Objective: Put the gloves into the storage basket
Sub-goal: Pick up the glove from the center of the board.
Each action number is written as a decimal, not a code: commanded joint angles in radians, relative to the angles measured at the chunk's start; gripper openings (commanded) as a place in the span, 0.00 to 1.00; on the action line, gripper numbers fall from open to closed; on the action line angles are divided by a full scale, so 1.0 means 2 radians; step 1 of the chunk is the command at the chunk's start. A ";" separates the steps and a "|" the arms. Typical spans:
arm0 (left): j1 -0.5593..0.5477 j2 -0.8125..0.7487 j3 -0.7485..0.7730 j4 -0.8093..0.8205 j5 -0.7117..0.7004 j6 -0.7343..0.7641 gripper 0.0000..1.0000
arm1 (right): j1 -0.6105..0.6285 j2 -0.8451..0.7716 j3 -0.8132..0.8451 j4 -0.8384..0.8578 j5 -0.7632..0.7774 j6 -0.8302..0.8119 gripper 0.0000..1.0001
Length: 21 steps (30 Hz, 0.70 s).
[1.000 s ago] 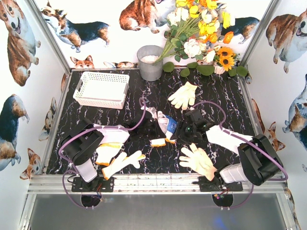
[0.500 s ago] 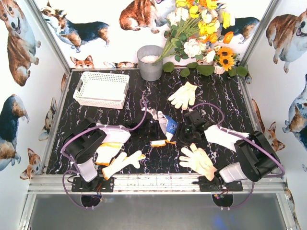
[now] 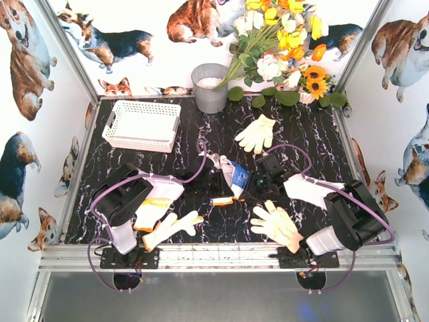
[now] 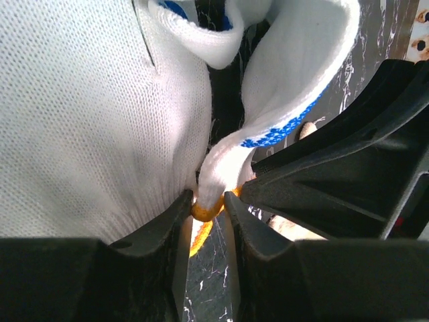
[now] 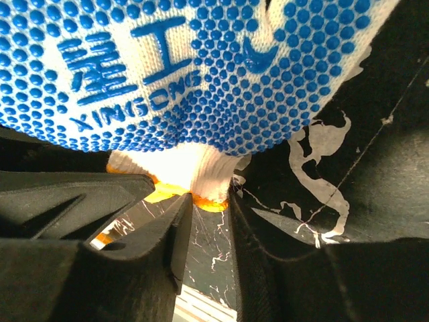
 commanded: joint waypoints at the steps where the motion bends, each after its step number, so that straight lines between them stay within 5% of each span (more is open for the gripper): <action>1: -0.001 0.012 0.005 0.016 0.002 -0.003 0.17 | 0.003 0.006 0.007 0.007 0.016 -0.004 0.28; 8: -0.001 -0.011 0.004 0.024 -0.003 0.000 0.05 | 0.003 -0.021 0.012 -0.005 0.015 -0.006 0.01; 21: 0.009 -0.138 0.071 -0.100 -0.066 0.036 0.00 | 0.000 -0.129 0.114 -0.083 0.031 -0.027 0.00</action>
